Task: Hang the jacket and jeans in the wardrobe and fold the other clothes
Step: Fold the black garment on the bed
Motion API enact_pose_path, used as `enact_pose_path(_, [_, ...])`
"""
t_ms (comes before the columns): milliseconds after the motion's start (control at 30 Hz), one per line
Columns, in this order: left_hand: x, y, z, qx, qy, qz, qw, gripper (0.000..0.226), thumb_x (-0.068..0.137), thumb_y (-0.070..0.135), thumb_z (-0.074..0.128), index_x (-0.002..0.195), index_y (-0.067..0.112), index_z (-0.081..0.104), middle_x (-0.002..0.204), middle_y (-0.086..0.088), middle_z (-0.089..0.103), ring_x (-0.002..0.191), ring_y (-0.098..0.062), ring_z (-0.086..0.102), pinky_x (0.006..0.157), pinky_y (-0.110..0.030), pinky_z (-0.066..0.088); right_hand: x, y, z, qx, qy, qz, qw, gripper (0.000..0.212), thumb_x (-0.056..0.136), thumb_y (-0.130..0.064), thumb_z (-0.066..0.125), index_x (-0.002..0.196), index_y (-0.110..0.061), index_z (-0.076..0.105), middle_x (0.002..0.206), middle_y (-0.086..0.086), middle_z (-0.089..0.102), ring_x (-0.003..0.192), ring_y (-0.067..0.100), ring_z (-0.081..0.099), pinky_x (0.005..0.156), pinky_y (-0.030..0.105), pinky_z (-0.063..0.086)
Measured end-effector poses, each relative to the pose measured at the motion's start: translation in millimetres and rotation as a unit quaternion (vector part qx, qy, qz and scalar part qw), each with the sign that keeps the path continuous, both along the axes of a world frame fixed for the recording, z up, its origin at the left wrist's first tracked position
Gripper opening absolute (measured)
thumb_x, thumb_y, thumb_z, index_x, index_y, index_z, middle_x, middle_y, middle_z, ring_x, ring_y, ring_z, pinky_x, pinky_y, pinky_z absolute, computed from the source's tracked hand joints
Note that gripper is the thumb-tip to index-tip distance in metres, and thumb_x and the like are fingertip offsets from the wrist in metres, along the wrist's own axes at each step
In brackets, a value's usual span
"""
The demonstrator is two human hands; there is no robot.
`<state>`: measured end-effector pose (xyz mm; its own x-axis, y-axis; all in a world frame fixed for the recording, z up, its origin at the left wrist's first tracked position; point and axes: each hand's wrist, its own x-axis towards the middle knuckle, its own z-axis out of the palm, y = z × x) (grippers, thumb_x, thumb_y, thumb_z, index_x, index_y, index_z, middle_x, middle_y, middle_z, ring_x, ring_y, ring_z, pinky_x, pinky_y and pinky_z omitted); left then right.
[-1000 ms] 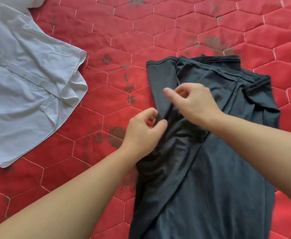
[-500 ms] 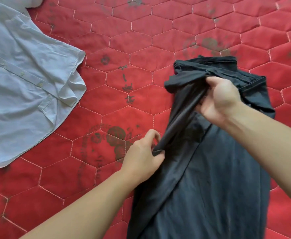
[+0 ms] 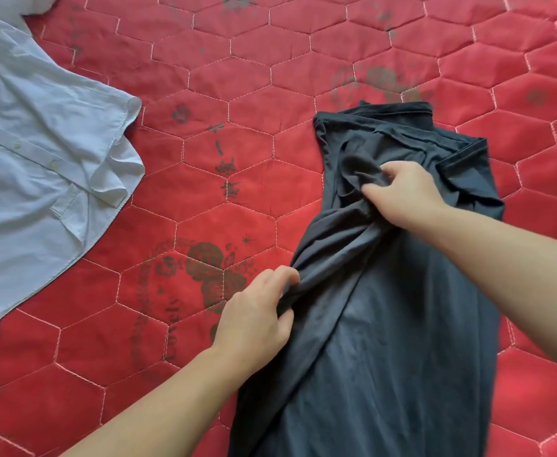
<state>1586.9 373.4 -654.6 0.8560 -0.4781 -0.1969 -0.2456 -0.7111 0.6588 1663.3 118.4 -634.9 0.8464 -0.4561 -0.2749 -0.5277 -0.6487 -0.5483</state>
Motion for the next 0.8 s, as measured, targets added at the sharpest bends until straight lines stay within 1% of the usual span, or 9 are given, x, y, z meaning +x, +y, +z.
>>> enact_pose_path(67, [0.9,3.0,-3.4,0.002,0.004,0.029,1.000,0.031,0.075,0.021,0.050,0.101,0.036,0.044,0.088,0.011,0.053,0.080,-0.023,0.057,0.069,-0.043,0.049,12.4,2.3,6.5,0.078,-0.064,-0.064,0.993,0.027,0.092,-0.030,0.054,0.079,-0.008,0.060,0.069,0.004,0.055,0.068,0.020,0.054,0.064,0.029,0.039])
enact_pose_path(133, [2.8,5.9,-5.9,-0.007,0.024,0.074,0.997,0.027,0.081,0.016,0.055,0.097,0.036,0.047,0.086,0.011,0.057,0.081,-0.019,0.058,0.071,-0.041,0.049,24.2,0.9,15.5,0.306,-0.093,-0.242,0.916,0.031,0.099,-0.033,0.044,0.081,-0.013,0.060,0.073,0.001,0.062,0.063,0.016,0.059,0.064,0.032,0.052])
enact_pose_path(200, [5.4,8.2,-7.9,-0.009,0.045,0.124,0.991,0.028,0.082,0.013,0.060,0.090,0.035,0.045,0.076,0.010,0.057,0.072,-0.015,0.054,0.069,-0.038,0.047,22.0,-6.9,14.9,0.424,-0.038,-0.332,0.841,0.038,0.100,-0.037,0.033,0.103,-0.017,0.065,0.092,0.007,0.071,0.075,0.022,0.068,0.069,0.038,0.058])
enact_pose_path(367, [11.8,8.1,-9.2,-0.033,0.100,0.231,0.967,0.024,0.079,0.009,0.062,0.072,0.024,0.046,0.056,0.008,0.048,0.053,-0.013,0.041,0.056,-0.028,0.037,6.3,-31.0,3.7,0.414,0.004,-0.359,0.837,0.055,0.088,-0.069,0.040,0.122,-0.029,0.055,0.101,0.002,0.070,0.081,0.024,0.070,0.064,0.035,0.054])
enact_pose_path(467, [20.9,9.7,-14.6,-0.079,0.162,0.304,0.935,0.028,0.079,0.006,0.065,0.065,0.017,0.044,0.056,0.005,0.043,0.054,-0.011,0.036,0.053,-0.025,0.031,10.1,-28.1,4.0,0.392,0.041,-0.291,0.872,0.028,0.092,-0.034,0.060,0.118,-0.025,0.056,0.098,-0.001,0.069,0.073,0.017,0.068,0.061,0.032,0.054])
enact_pose_path(567, [28.9,13.9,-12.1,-0.066,0.193,0.281,0.938,0.031,0.078,0.011,0.066,0.059,0.017,0.042,0.053,0.007,0.041,0.056,-0.014,0.037,0.054,-0.030,0.031,16.6,-27.5,3.3,0.445,0.016,-0.286,0.848,0.027,0.094,-0.011,0.055,0.118,-0.024,0.054,0.088,-0.003,0.069,0.068,0.013,0.068,0.064,0.032,0.056])
enact_pose_path(633, [30.2,14.2,-3.6,-0.009,0.168,0.200,0.965,0.026,0.071,0.031,0.063,0.062,0.017,0.043,0.051,0.010,0.042,0.053,-0.012,0.038,0.055,-0.031,0.035,15.2,-29.7,3.0,0.326,0.006,-0.289,0.900,0.033,0.089,-0.013,0.063,0.118,-0.025,0.054,0.105,0.002,0.066,0.080,0.017,0.065,0.065,0.032,0.054])
enact_pose_path(733, [35.8,2.1,11.1,0.030,0.032,0.110,0.993,0.032,0.068,0.056,0.059,0.084,0.030,0.050,0.075,0.012,0.053,0.074,-0.013,0.051,0.069,-0.035,0.045,8.7,-38.7,-3.2,-0.007,0.019,-0.190,0.982,0.049,0.079,-0.028,0.071,0.124,-0.020,0.054,0.130,0.010,0.053,0.113,0.027,0.055,0.094,0.033,0.042])
enact_pose_path(800, [44.9,-16.6,10.8,0.026,-0.092,0.021,0.995,0.045,0.076,0.060,0.051,0.112,0.033,0.056,0.110,0.009,0.059,0.105,-0.018,0.055,0.089,-0.038,0.046,8.6,-40.4,-4.4,-0.019,0.045,-0.144,0.988,0.062,0.079,-0.036,0.071,0.133,-0.019,0.046,0.139,0.013,0.042,0.125,0.031,0.046,0.104,0.035,0.036])
